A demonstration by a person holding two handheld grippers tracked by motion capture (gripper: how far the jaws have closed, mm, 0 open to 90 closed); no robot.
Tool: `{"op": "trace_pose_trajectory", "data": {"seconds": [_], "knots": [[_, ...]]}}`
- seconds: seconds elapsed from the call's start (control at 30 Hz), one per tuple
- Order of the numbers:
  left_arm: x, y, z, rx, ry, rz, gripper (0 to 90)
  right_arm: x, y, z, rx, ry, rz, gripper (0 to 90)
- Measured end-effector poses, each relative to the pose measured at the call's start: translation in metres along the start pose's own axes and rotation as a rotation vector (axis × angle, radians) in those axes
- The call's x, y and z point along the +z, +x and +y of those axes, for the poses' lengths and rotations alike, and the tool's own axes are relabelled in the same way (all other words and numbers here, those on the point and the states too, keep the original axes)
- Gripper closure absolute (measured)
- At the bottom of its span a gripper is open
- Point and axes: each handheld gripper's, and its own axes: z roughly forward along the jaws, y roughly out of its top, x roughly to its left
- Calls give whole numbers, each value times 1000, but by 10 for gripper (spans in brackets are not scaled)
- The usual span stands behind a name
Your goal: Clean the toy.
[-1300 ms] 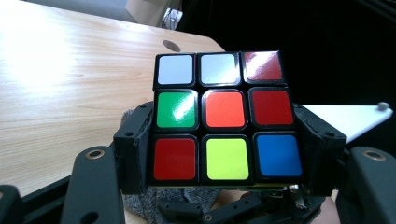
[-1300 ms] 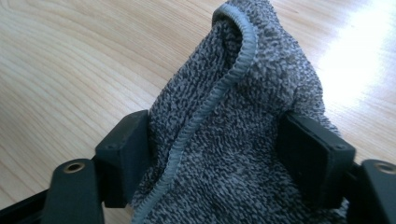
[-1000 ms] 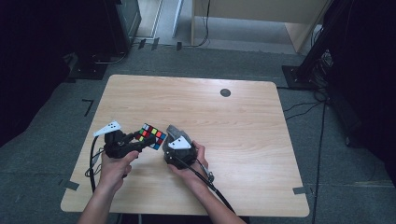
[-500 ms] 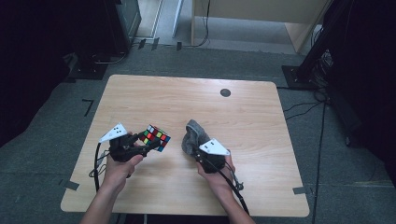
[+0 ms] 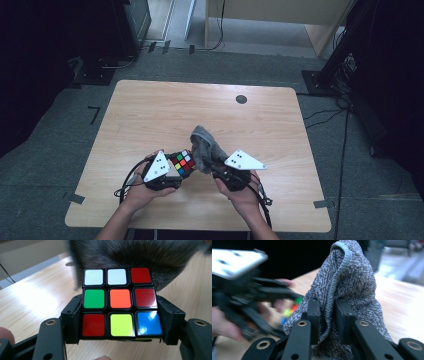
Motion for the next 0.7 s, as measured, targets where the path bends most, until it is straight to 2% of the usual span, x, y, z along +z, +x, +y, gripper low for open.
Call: {"op": "trace_pose_trajectory", "data": {"seconds": [0.07, 0.13, 0.2, 0.27, 0.37, 0.47, 0.53, 0.6, 0.63, 0.7], "knots": [[4, -5, 1, 19, 20, 0, 337, 4, 13, 2, -44, 7, 40, 763], [7, -10, 3, 29, 34, 0, 338, 13, 23, -1, -82, 42, 69, 760], [8, -14, 6, 46, 55, 10, 338, 22, 31, -7, -106, 74, 76, 766], [9, -17, 7, 66, 83, 20, 338, 27, 36, -12, -102, 98, 88, 772], [9, -18, 7, 63, 82, 30, 339, 28, 35, -14, -132, 111, 60, 783], [8, -17, 7, 66, 76, 28, 339, 24, 22, -12, -105, 89, -2, 788], [6, -16, 7, 59, 57, 22, 339, 19, 13, -10, -54, 81, -53, 791], [5, -14, 6, 48, 34, 15, 339, 17, 6, -10, 5, 82, -34, 793], [4, -13, 6, 46, 16, 15, 339, 15, 4, -9, 17, 74, -14, 792], [1, -11, 5, 35, -30, 11, 339, 12, 3, -6, 14, 57, -6, 792]]}}
